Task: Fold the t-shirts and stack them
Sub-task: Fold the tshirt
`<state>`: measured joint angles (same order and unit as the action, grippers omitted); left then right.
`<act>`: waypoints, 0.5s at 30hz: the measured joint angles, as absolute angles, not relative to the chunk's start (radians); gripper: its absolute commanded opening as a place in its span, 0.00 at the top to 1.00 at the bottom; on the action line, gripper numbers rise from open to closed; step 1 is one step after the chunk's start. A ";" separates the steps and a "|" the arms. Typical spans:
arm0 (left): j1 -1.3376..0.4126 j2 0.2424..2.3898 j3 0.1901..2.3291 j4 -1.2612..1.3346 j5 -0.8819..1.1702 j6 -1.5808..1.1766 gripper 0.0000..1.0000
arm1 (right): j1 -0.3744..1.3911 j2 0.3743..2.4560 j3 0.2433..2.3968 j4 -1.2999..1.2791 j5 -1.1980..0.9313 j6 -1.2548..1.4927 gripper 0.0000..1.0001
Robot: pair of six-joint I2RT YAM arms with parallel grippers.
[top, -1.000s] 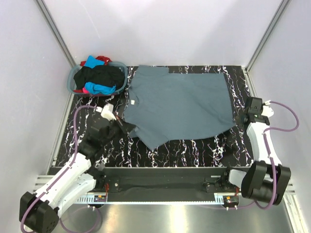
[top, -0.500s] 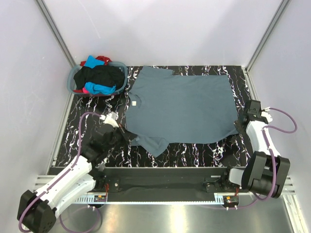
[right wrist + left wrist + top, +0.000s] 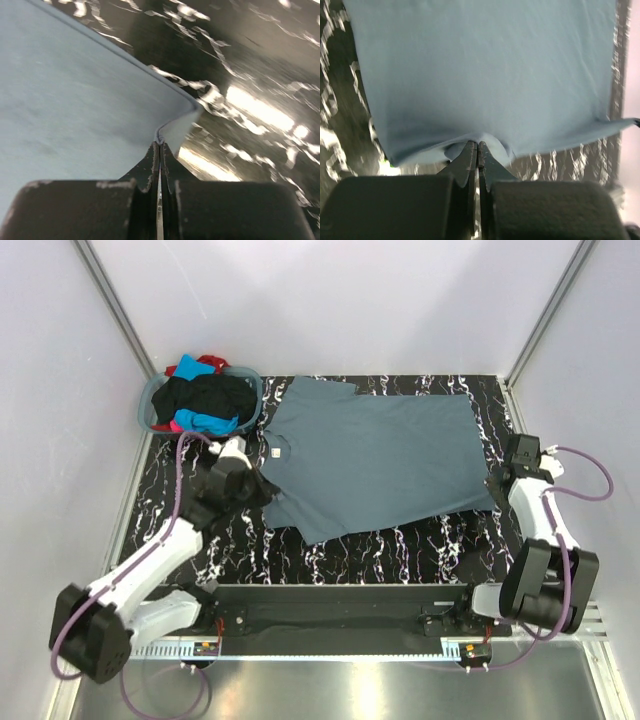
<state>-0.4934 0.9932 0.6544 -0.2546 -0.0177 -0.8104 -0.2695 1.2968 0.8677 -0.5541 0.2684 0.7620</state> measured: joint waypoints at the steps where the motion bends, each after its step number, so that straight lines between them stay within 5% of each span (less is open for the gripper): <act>1: -0.484 1.038 0.688 -0.254 -0.023 -0.794 1.00 | -0.270 1.323 0.884 -0.535 0.257 0.752 1.00; 15: -0.325 1.539 1.047 -0.256 -0.026 -0.672 1.00 | -0.270 1.668 1.116 -0.430 0.177 0.661 1.00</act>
